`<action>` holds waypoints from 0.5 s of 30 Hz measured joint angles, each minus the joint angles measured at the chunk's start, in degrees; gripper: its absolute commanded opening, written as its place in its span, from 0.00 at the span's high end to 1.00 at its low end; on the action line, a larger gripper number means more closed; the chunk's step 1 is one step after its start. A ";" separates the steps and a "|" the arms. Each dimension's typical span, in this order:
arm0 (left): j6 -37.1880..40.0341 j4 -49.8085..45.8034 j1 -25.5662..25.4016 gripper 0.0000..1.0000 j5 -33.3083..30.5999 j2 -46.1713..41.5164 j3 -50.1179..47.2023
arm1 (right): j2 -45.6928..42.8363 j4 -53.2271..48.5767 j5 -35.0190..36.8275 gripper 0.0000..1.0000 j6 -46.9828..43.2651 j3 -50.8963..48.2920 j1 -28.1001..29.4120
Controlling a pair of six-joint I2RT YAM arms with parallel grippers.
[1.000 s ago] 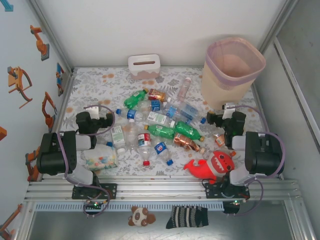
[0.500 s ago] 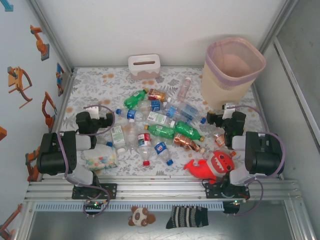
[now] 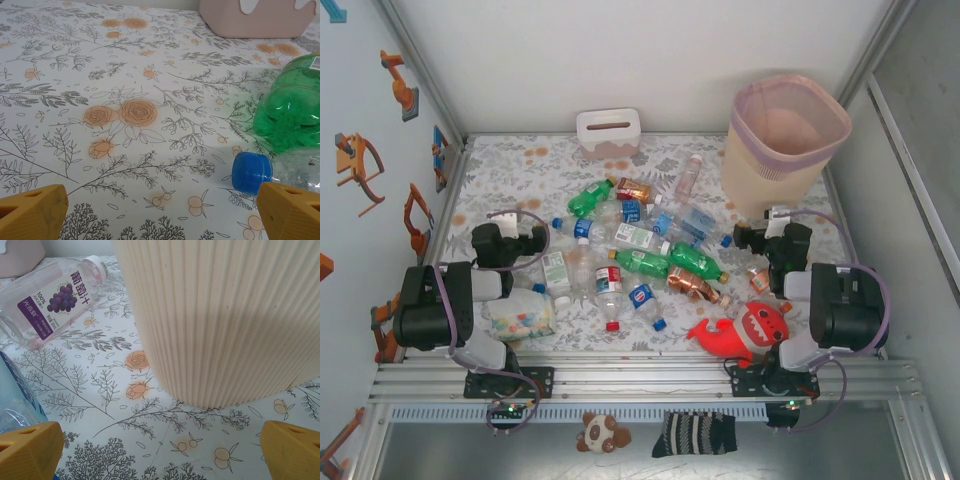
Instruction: Put the plastic bottles in the bin
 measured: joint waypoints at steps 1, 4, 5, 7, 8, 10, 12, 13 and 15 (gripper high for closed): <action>0.00 0.00 0.00 0.04 0.00 0.00 0.00 | 0.00 0.00 0.00 0.01 -0.02 0.00 0.00; 0.00 0.02 0.00 0.04 0.00 0.00 0.00 | 0.00 0.00 0.07 0.01 0.00 0.00 0.00; 0.02 0.00 0.00 0.04 -0.02 -0.02 0.00 | 0.00 0.00 0.09 0.01 0.00 0.00 0.00; 0.02 -0.22 -0.02 0.04 -0.04 -0.26 0.00 | -0.04 -0.11 0.07 0.01 0.00 0.00 0.00; 0.04 -0.66 -0.13 0.04 -0.26 -0.76 0.00 | -0.20 -0.37 0.09 0.01 0.00 0.00 0.00; 0.04 -1.14 -0.24 0.04 -0.90 -2.10 0.00 | -1.16 -1.46 0.31 0.01 0.02 0.00 0.00; 0.02 -1.66 -0.50 0.04 -1.81 -3.89 0.00 | -2.84 -2.62 0.74 0.01 0.02 0.00 0.00; 0.00 -2.19 -0.55 0.04 -2.38 -4.96 0.00 | -3.96 -3.17 1.01 0.02 0.02 0.00 0.00; 0.00 -3.56 -0.68 0.04 -3.45 -7.15 0.00 | -6.12 -4.11 1.57 0.02 0.04 0.00 0.00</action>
